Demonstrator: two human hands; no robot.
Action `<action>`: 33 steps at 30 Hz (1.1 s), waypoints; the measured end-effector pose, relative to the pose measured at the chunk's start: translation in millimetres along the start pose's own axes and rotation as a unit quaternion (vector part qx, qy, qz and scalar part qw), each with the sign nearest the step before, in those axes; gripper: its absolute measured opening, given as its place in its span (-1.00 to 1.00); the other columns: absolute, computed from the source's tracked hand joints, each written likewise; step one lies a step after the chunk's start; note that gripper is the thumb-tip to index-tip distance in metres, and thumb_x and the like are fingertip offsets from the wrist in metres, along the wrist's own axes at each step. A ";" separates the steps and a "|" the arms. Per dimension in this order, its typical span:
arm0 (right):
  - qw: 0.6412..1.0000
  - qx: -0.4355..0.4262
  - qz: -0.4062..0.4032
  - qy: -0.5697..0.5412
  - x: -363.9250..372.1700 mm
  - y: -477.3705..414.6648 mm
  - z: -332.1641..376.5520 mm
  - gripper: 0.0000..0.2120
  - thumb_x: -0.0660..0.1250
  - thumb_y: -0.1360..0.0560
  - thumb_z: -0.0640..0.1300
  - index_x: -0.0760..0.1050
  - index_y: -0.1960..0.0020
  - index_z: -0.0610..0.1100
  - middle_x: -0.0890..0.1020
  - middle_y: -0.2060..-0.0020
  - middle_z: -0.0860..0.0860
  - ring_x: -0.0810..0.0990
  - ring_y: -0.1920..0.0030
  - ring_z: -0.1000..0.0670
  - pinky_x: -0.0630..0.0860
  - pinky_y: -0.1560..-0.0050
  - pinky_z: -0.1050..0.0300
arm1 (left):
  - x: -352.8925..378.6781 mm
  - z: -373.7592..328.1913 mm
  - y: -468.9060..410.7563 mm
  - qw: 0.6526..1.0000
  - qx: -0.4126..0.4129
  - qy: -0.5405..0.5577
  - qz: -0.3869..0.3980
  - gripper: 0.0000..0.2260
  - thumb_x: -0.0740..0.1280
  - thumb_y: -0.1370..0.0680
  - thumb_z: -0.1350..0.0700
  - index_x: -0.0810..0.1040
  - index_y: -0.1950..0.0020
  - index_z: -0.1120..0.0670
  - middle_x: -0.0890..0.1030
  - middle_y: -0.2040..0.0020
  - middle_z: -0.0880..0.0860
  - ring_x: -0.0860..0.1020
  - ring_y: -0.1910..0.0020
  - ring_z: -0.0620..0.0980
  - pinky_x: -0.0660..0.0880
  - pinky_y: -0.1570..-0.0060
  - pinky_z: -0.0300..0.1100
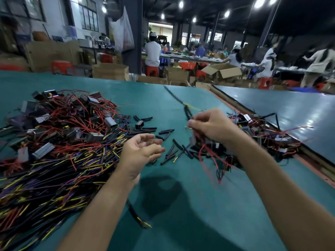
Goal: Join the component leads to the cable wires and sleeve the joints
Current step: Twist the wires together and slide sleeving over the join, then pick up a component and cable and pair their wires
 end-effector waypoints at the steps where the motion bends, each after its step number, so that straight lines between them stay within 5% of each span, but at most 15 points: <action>1: 0.997 0.012 -0.030 0.065 -26.7 -14.9 -2.6 -0.82 0.43 -0.51 -0.14 0.66 0.16 -0.26 0.67 0.35 -0.08 0.53 0.41 0.04 0.51 0.34 0.19 | -0.7 2.3 0.0 1.000 -0.004 -0.007 -0.005 -0.74 0.37 -0.43 0.49 0.47 -0.02 0.23 0.66 0.18 0.16 0.65 0.34 0.00 0.62 0.30 -0.22; 7: 0.893 0.171 -0.101 0.403 -102.3 -74.4 -74.3 -0.89 0.30 -0.49 -0.22 0.54 0.05 -0.25 0.59 0.27 -0.12 0.55 0.32 -0.08 0.47 0.37 0.16 | -9.2 11.6 -3.0 0.992 -0.009 -0.120 -0.046 -0.86 0.33 -0.49 0.41 0.47 0.02 0.23 0.56 0.20 0.21 0.53 0.47 -0.03 0.56 0.46 -0.24; 10: 0.886 0.199 -0.063 0.415 -78.2 -68.1 -115.9 -0.86 0.23 -0.50 -0.21 0.49 0.02 -0.27 0.59 0.12 -0.15 0.52 0.18 -0.14 0.46 0.21 0.09 | -13.6 12.6 -5.9 0.988 -0.003 -0.145 -0.060 -0.86 0.32 -0.49 0.38 0.45 0.05 0.18 0.55 0.23 0.19 0.49 0.51 -0.06 0.53 0.49 -0.23; 14: 0.906 0.208 -0.106 0.354 -68.1 -60.9 -119.5 -0.80 0.25 -0.50 -0.09 0.43 0.18 -0.23 0.59 0.01 -0.22 0.53 0.03 -0.20 0.49 0.01 -0.01 | -20.3 17.4 -12.0 0.982 0.004 -0.171 -0.077 -0.90 0.29 -0.51 0.31 0.41 0.06 0.15 0.53 0.27 0.14 0.46 0.50 -0.06 0.50 0.49 -0.18; 17: 0.904 0.158 -0.115 0.379 -53.9 -59.5 -89.7 -0.71 0.29 -0.46 -0.08 0.47 -0.13 -0.18 0.47 -0.23 -0.23 0.39 -0.26 -0.25 0.35 -0.26 -0.15 | -16.3 24.8 -12.8 0.983 -0.012 -0.177 -0.051 -0.77 0.41 -0.49 0.05 0.42 0.05 0.15 0.48 0.30 0.11 0.45 0.49 -0.04 0.47 0.46 -0.19; 20: 0.919 0.067 -0.085 0.380 -20.6 -58.0 -43.6 -0.57 0.29 -0.48 -0.04 0.42 -0.33 -0.06 0.45 -0.28 -0.17 0.37 -0.31 -0.22 0.33 -0.29 -0.13 | -11.5 22.3 -10.1 0.967 0.022 -0.252 -0.039 -0.75 0.47 -0.39 0.13 0.38 0.20 0.09 0.40 0.36 0.04 0.35 0.44 0.01 0.38 0.41 -0.15; 27: 0.916 -0.078 0.173 0.353 119.6 -43.5 6.6 -0.60 0.29 -0.53 -0.04 0.45 -0.34 -0.09 0.54 -0.28 -0.09 0.50 -0.26 -0.12 0.38 -0.12 0.16 | -6.6 30.3 -10.9 0.921 0.055 -0.385 0.018 -0.66 0.25 -0.36 0.39 0.20 0.43 0.06 0.25 0.43 0.02 0.19 0.36 0.03 0.16 0.32 -0.15; 33: 0.936 -0.093 0.207 0.270 167.0 -55.0 16.6 -0.59 0.25 -0.52 -0.23 0.44 -0.35 -0.08 0.54 -0.26 -0.09 0.53 -0.15 -0.11 0.50 -0.15 0.03 | -9.9 27.4 -8.4 0.878 0.072 -0.474 -0.003 -0.75 0.25 -0.38 0.33 0.28 0.40 0.07 0.34 0.46 -0.02 0.24 0.42 0.01 0.17 0.43 -0.16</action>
Point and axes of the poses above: each hand's wrist, its own y-axis away from the middle knuckle, its own x-axis out of the palm, z = x × y, the point moved 9 cm from there along -y, towards the middle knuckle
